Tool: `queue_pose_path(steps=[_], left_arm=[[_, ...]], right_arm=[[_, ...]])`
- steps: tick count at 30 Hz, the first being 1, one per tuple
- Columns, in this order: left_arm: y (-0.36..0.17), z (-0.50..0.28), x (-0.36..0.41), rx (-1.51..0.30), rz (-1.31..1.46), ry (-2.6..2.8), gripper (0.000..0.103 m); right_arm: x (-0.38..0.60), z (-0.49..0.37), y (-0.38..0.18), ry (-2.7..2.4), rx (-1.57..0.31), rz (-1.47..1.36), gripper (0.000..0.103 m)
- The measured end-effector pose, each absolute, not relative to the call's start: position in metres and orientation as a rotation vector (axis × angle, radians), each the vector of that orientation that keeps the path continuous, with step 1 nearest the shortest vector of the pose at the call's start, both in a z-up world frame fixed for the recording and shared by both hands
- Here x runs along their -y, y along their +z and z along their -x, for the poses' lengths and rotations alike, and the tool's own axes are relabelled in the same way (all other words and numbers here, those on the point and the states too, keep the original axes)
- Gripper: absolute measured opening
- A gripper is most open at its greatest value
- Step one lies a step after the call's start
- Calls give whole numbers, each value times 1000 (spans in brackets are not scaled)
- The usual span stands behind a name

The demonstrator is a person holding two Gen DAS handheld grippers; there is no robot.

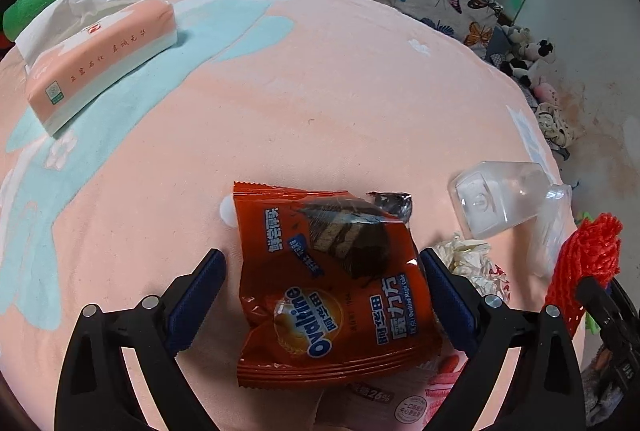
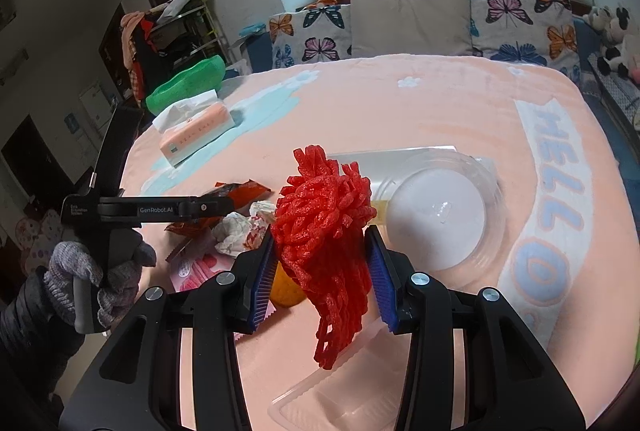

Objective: Collect trash
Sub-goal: 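Carry the red net and orange wrapper over the green basket and open both tools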

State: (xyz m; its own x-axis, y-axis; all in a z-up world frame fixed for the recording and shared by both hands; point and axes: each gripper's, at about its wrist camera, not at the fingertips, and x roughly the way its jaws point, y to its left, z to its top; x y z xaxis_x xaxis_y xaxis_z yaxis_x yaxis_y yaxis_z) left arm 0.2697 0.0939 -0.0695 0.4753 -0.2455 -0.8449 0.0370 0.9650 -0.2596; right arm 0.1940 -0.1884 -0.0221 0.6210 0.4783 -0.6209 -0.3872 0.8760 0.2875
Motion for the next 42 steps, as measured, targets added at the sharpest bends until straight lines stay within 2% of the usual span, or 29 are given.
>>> queue_pose_path(steps=[1,3,11,23,29,42], left_arm=[[-70,-269,-93,-1064,213,-174,92],[-70,-265,-93,-1050,203,-176,80],[-45,-245,-94,-968,223,-203,68],[18,-211,-46,-846,245,-353,67],[39,-207,15,-831,239,-497,67],[42,-199,165,-861,132,-727,67]], right_arm=[[189,-193,-22,497,-751,-132,44],[191,-190,-22,493,-750,-134,44],[208,-176,-15,466,-725,-149,44],[260,-151,3,389,-661,-210,44],[305,-134,6,296,-649,-229,44],[431,-91,-2,27,-642,-262,46]])
